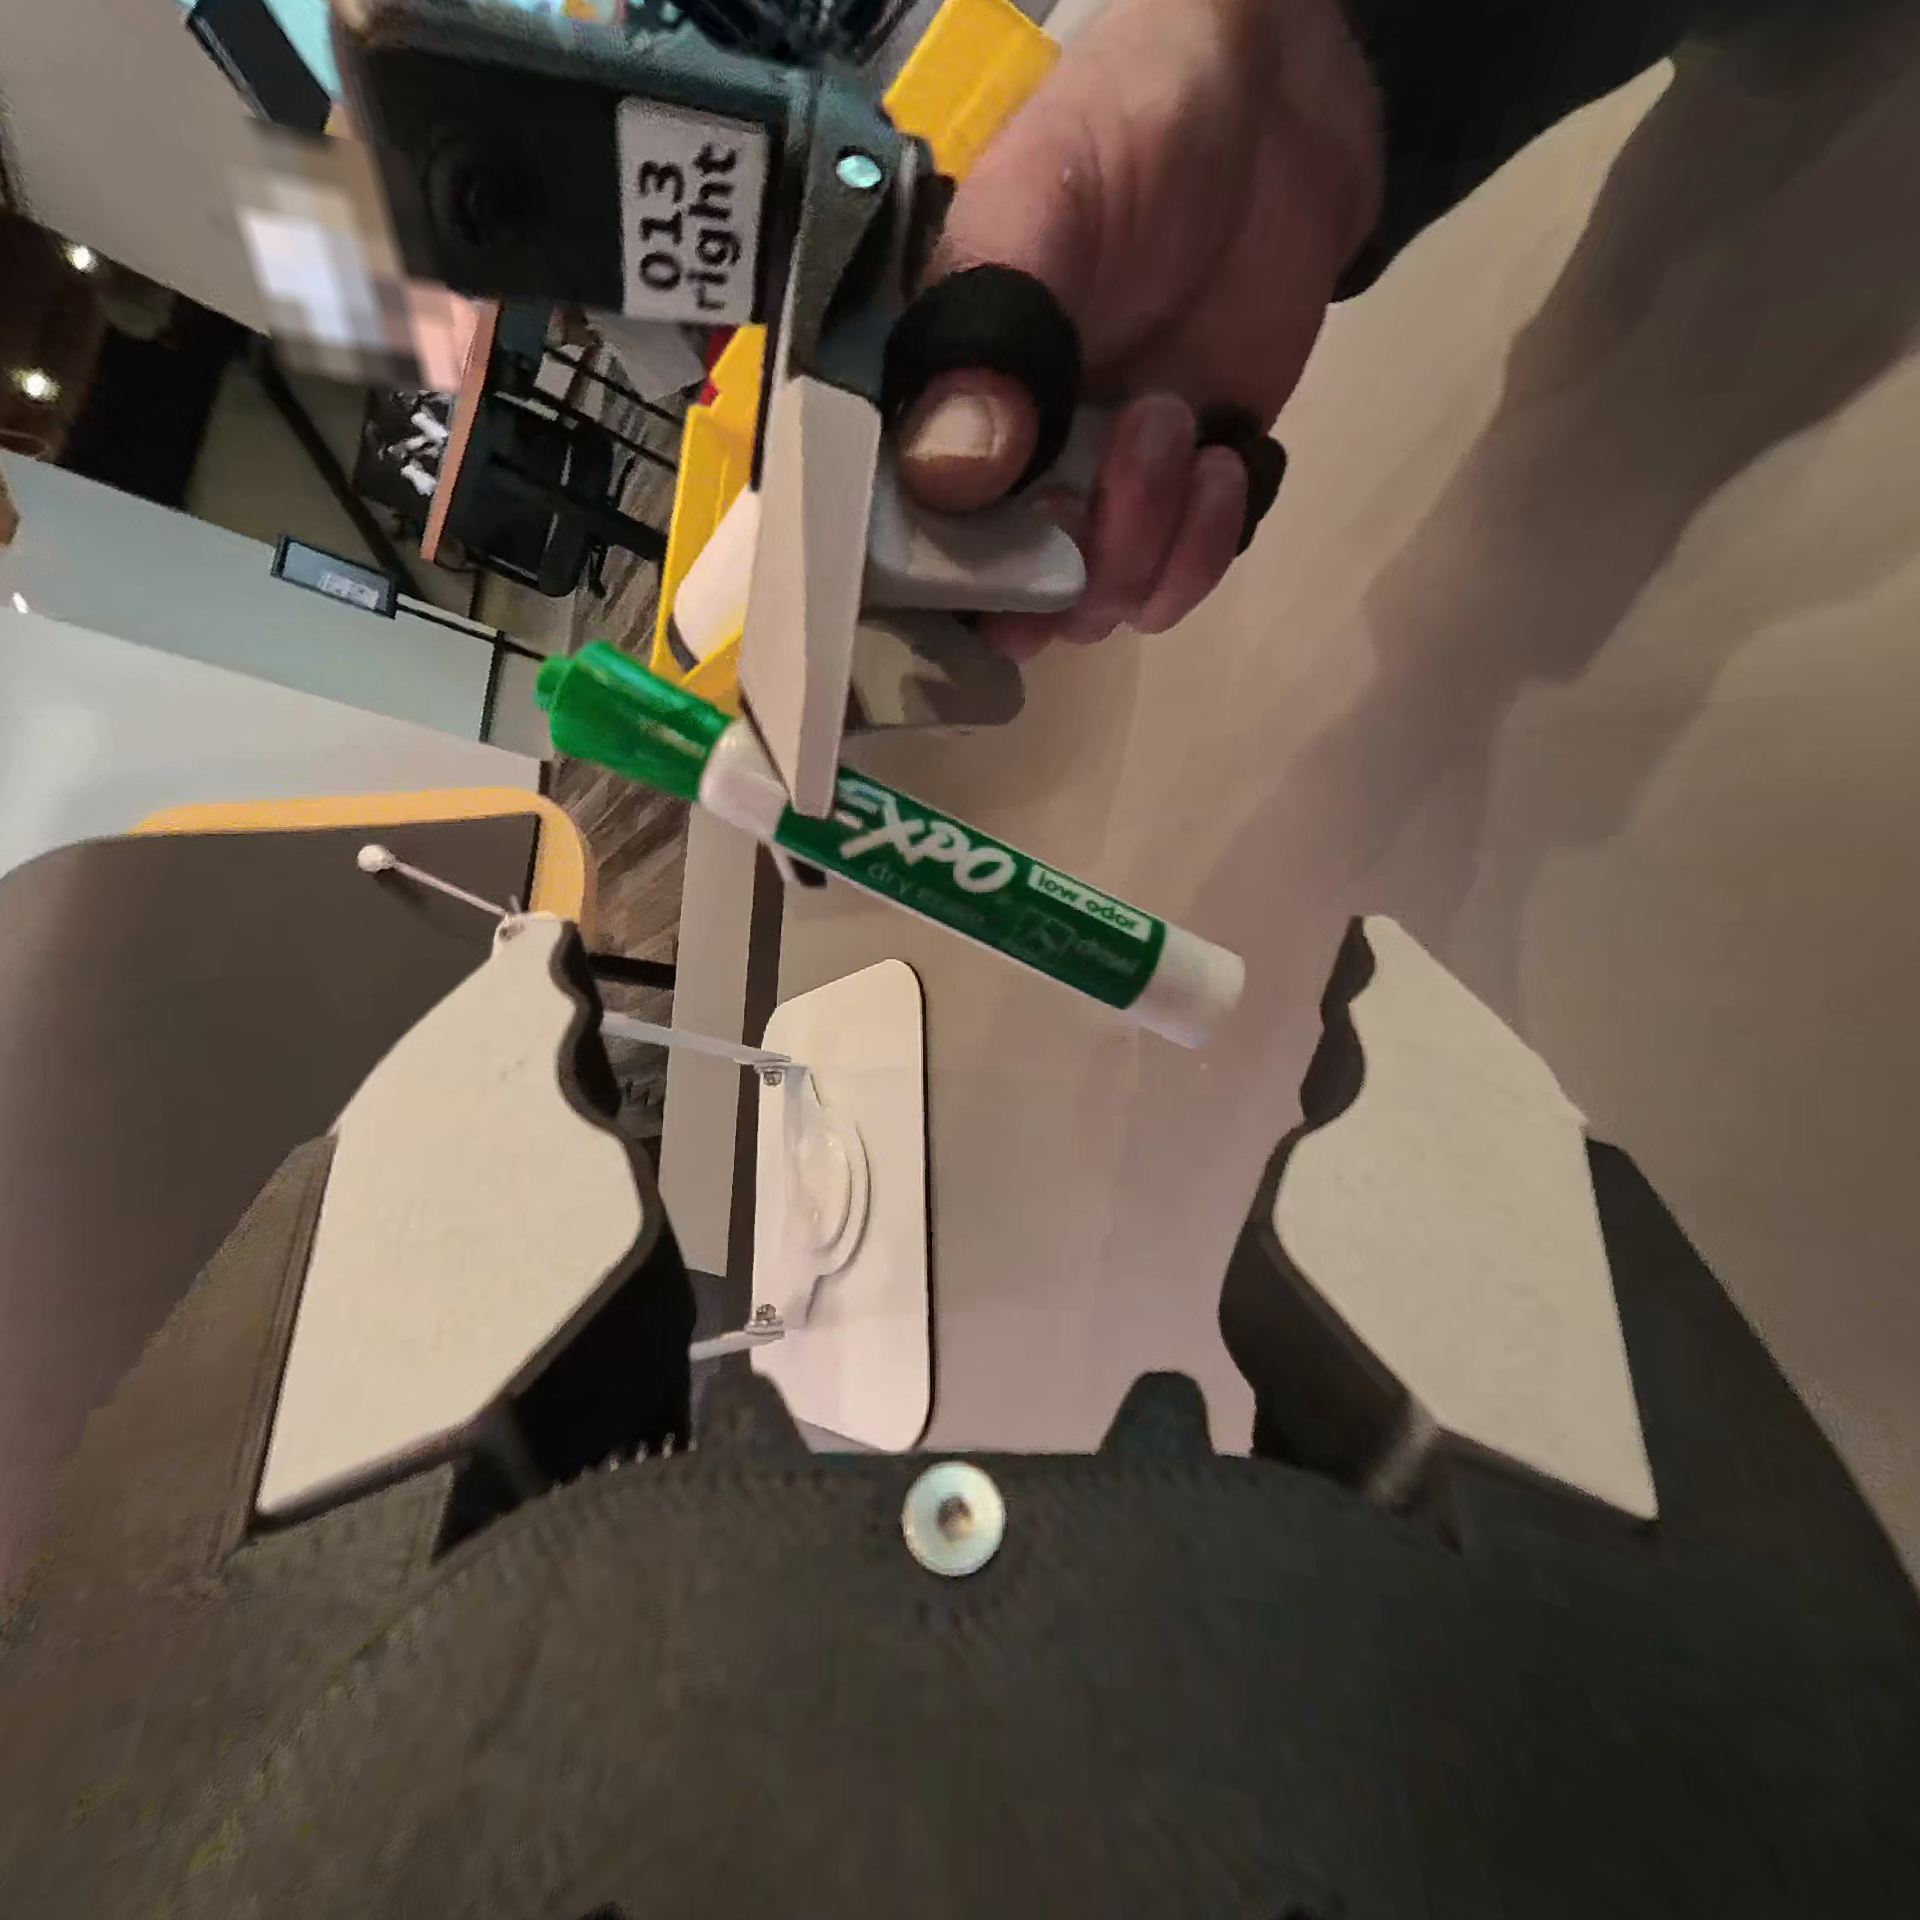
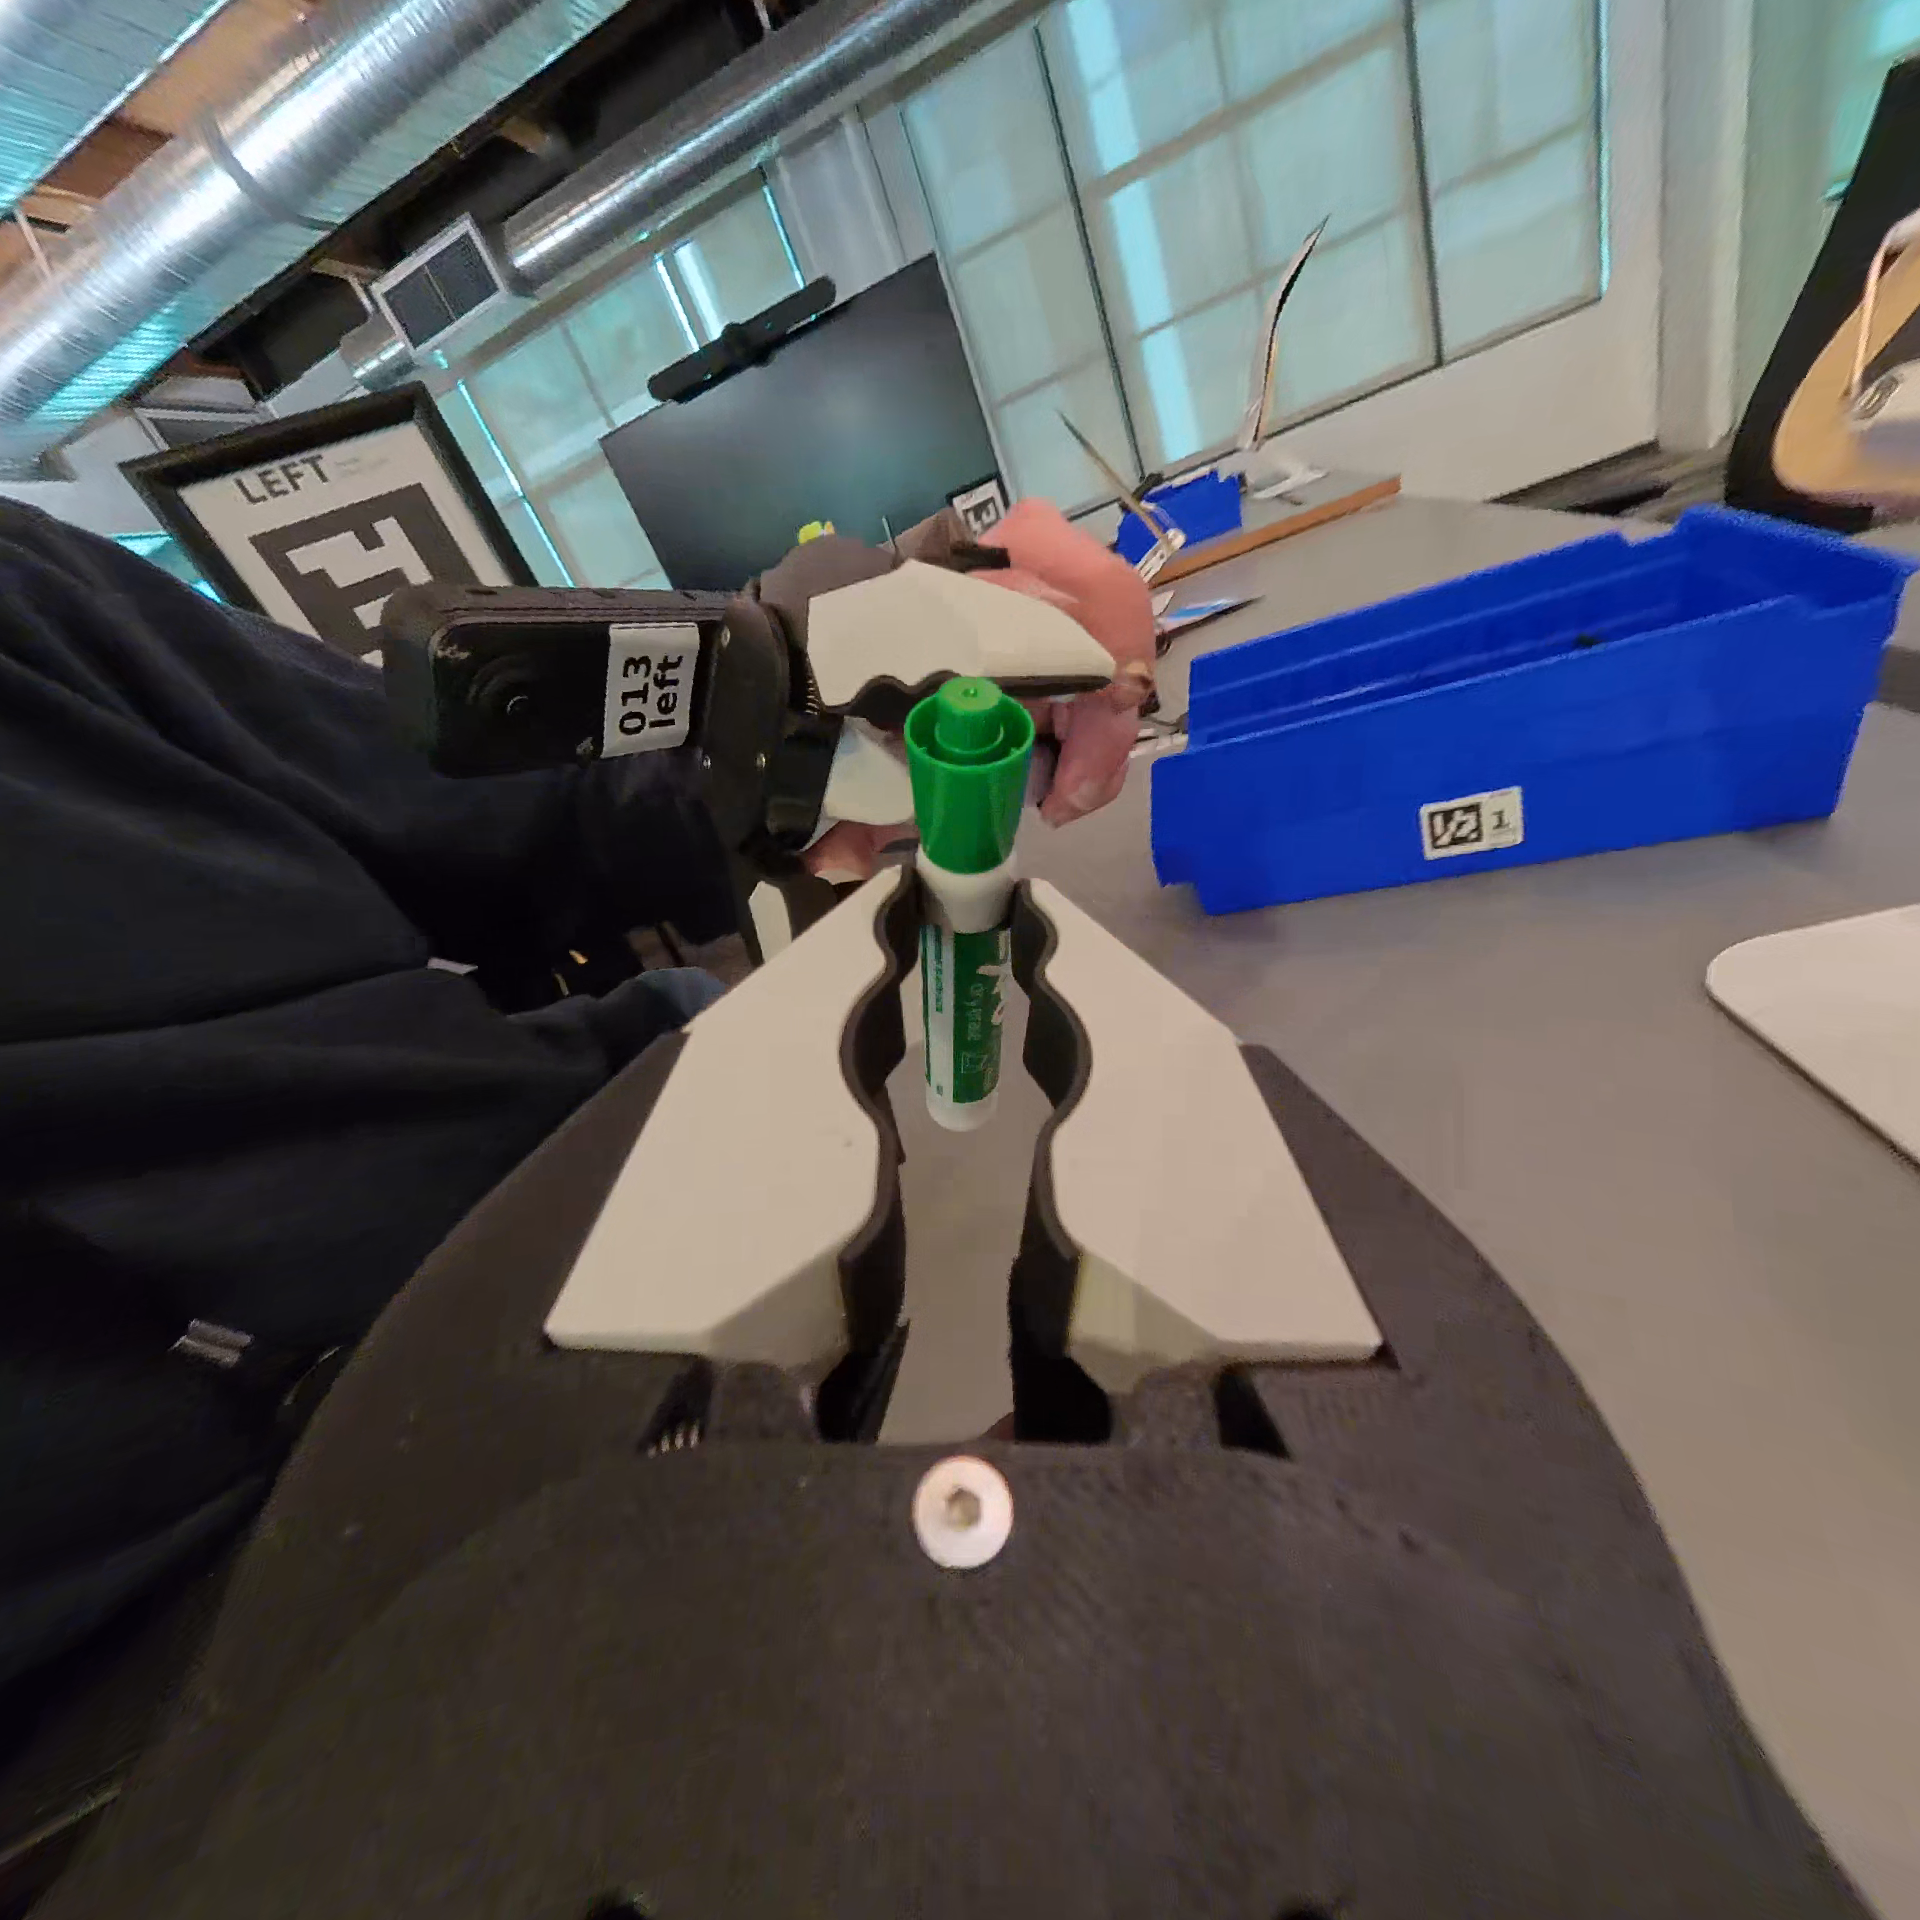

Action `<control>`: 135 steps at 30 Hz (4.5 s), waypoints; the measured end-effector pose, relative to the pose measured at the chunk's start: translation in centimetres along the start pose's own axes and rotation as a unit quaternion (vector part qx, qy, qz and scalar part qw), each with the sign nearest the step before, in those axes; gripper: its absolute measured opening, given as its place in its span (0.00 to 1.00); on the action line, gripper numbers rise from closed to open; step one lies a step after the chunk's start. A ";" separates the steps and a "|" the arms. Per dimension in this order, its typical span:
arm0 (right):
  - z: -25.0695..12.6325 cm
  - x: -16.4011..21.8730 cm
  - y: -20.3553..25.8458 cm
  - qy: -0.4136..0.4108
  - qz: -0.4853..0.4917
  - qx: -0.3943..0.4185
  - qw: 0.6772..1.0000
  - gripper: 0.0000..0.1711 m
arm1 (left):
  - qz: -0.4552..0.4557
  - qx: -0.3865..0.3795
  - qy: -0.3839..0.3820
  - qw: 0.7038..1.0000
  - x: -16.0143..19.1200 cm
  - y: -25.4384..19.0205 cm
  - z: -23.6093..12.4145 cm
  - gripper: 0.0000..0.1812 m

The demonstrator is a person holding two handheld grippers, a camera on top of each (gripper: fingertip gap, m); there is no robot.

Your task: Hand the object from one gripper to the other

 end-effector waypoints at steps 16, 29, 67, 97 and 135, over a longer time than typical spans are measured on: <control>0.7 2.7 -0.7 0.067 0.070 -0.006 0.995 0.09 | 0.094 -0.003 0.049 0.994 0.7 -2.1 2.4 0.78; 0.9 3.1 -0.9 0.074 0.090 0.000 0.993 0.09 | 0.131 -0.043 0.060 0.989 1.2 -2.2 2.7 0.81; 1.1 3.2 -0.9 0.076 0.091 0.006 0.993 0.08 | 0.080 -0.032 0.053 0.995 1.8 -2.6 2.8 0.78; 1.3 2.7 -0.6 0.048 0.087 -0.010 0.995 0.09 | 0.065 -0.065 0.032 0.995 1.4 -2.2 2.5 0.77; 2.5 1.7 2.9 0.077 -0.354 0.067 0.929 0.66 | -0.164 0.017 -0.107 0.980 -1.2 -0.1 0.1 0.77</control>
Point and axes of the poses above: each gripper's, where its closed fingertips meet, z out along the fingers, x out of its underside, y = z × x across the jaws, the point moved 4 cm from there along -z, back along the fingers, and after that the axes turned 3 degrees about -z, right-handed, at the moved point
